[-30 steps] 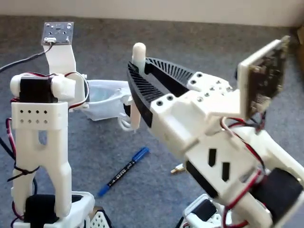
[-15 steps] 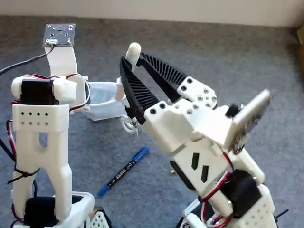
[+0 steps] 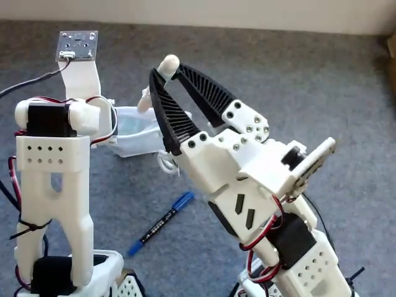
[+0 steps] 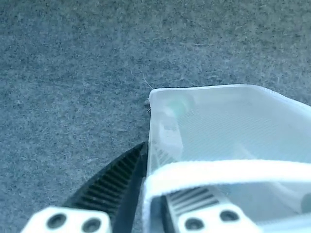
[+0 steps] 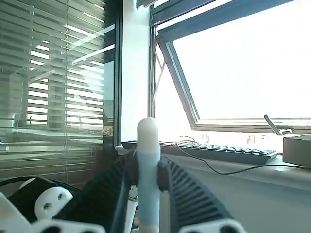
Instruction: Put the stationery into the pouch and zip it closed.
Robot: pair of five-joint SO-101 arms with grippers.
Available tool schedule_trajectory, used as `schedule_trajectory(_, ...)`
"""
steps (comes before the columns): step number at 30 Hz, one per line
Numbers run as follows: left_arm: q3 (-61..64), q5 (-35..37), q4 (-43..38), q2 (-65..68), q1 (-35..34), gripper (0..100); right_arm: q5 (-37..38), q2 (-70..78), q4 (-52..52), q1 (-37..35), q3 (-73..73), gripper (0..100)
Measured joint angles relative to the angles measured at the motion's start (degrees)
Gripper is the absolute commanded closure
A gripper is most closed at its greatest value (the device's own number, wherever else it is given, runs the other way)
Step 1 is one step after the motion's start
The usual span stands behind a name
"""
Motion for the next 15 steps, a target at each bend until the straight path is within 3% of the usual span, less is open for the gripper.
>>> schedule_trajectory(10, 0.09, 0.00, 0.00, 0.00, 0.00, 99, 0.62, 0.00, -0.26, -3.78, 3.25, 99.3)
schedule_trajectory(15, 0.09, 0.00, 0.00, 0.00, 0.00, 99, 5.98, 1.58, -0.26, -6.68, 5.10, 99.3)
